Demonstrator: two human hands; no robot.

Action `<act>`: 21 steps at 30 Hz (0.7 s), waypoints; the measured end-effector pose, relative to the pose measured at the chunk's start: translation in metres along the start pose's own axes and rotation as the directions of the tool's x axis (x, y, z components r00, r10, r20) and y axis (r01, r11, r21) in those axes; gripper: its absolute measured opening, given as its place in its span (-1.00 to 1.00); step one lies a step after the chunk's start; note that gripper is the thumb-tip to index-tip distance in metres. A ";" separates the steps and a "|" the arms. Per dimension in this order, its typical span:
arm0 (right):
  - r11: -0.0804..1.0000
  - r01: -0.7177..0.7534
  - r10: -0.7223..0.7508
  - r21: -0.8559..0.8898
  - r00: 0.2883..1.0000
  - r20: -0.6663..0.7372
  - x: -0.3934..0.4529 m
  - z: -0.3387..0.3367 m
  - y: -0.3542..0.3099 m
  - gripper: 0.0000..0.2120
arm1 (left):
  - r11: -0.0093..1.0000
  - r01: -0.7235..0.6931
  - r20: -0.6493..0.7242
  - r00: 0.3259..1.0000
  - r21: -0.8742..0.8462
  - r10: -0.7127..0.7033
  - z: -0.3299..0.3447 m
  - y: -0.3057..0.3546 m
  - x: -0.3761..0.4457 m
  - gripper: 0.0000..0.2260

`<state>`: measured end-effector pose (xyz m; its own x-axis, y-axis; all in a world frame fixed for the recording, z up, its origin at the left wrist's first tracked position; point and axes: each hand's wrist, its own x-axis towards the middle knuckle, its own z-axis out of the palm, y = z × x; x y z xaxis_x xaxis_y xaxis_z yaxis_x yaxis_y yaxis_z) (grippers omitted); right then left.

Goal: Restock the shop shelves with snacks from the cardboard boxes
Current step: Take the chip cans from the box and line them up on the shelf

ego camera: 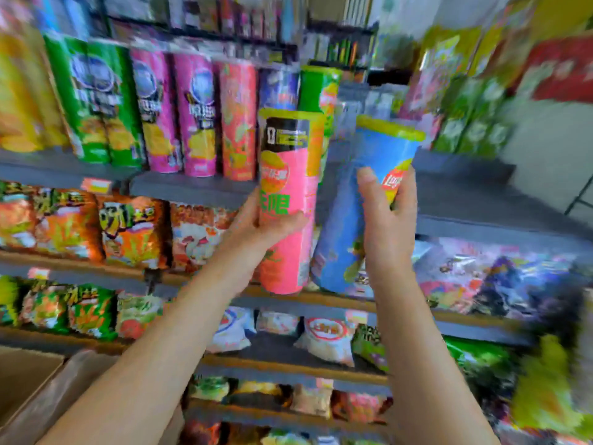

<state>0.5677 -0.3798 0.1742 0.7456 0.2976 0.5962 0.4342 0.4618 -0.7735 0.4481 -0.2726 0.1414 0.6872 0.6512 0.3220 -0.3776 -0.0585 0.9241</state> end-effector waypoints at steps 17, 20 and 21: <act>0.927 -0.021 -0.016 -0.376 0.995 -0.095 0.166 -0.071 0.064 -0.52 | 0.896 -0.153 -0.084 0.975 0.418 0.206 0.122 -0.042 0.182 -0.30; 0.863 -0.131 0.147 -0.487 0.989 -0.006 0.165 -0.071 0.087 -0.51 | 0.805 -0.089 -0.087 0.981 0.586 0.172 0.119 -0.058 0.189 -0.33; 0.845 -0.159 0.199 -0.510 0.980 0.023 0.165 -0.069 0.092 -0.51 | 0.779 -0.071 -0.098 0.981 0.623 0.168 0.118 -0.062 0.192 -0.31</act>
<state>0.7660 -0.3461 0.1871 0.8050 0.4028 0.4356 0.5061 -0.0829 -0.8585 0.6773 -0.2331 0.1700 0.5498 0.7034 0.4506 0.0442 -0.5632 0.8252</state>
